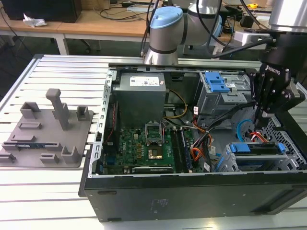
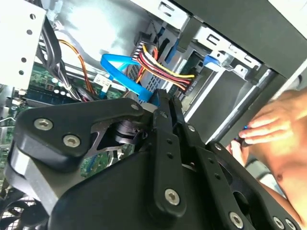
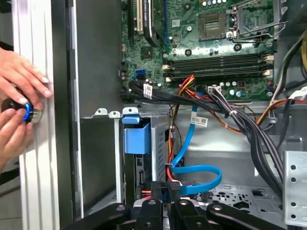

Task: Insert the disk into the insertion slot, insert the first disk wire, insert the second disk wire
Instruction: 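Insert the second disk wire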

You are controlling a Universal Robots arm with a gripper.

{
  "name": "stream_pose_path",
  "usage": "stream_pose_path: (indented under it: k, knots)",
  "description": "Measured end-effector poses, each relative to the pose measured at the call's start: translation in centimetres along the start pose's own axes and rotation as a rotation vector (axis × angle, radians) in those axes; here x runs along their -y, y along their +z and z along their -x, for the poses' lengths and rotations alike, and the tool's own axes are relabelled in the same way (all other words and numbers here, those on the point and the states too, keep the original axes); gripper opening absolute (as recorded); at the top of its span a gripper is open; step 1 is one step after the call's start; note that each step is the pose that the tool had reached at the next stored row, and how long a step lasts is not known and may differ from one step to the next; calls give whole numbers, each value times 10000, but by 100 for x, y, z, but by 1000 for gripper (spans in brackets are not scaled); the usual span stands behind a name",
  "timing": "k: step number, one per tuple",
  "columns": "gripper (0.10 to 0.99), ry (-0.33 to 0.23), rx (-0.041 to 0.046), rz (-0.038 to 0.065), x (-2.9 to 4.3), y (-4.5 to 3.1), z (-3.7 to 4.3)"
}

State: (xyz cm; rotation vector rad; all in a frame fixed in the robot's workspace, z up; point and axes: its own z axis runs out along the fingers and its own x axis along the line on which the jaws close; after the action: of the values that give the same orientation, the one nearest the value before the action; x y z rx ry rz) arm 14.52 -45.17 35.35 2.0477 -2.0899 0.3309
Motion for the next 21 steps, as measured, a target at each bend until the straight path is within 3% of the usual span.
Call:
stream_pose_path:
  k: [2,3,4,5,7,12,15,16,18,20,21]
  knots:
    - [161,9,270,-9,1,11,-38]
    - [161,15,438,-16,1,17,-61]
    - [161,22,663,-22,2,25,-88]
    - [161,24,770,-22,2,29,-104]
    - [161,28,942,-18,2,41,-151]
    - [161,37,1165,-29,-2,99,-344]
    - [161,67,1681,-104,-14,136,-451]
    - [161,72,1801,-112,-20,140,-464]
    - [161,84,2180,-119,-43,151,-499]
    - [161,89,2397,-117,-51,168,-551]
    - [161,90,2450,-115,-50,175,-575]
